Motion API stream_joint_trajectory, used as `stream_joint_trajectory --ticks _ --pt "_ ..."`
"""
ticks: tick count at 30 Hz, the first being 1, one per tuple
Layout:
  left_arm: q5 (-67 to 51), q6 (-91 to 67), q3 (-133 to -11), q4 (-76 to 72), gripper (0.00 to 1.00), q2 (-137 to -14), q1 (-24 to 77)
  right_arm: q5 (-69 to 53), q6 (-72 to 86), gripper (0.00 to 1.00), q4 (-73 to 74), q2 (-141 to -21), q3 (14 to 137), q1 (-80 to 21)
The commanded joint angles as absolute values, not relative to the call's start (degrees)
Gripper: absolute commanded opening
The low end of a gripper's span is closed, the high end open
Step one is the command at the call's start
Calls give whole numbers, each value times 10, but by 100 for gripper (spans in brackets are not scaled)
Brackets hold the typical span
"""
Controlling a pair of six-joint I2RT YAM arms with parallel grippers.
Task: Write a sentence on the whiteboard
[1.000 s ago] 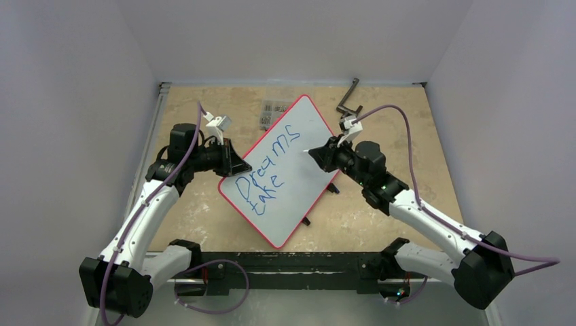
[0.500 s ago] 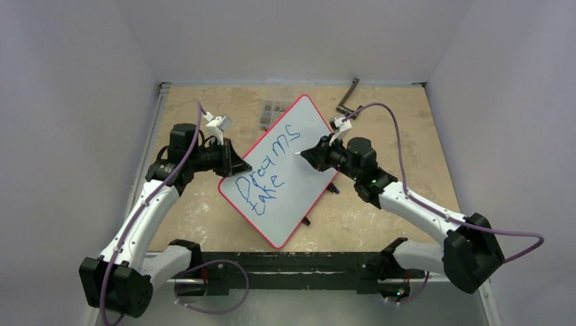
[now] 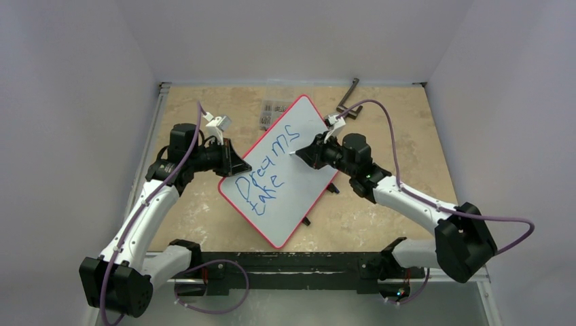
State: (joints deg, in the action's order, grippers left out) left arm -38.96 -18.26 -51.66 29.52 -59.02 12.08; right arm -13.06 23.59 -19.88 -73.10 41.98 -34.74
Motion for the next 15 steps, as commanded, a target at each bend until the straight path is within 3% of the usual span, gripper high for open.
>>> stream_joint_trajectory --ticks 1,15 --pt "-333 -114 -513 303 0 -592 125 -156 241 0 -231 -743 434 -347" --pt "-332 -114 -512 303 0 -594 125 -180 242 0 -228 -739 386 -348"
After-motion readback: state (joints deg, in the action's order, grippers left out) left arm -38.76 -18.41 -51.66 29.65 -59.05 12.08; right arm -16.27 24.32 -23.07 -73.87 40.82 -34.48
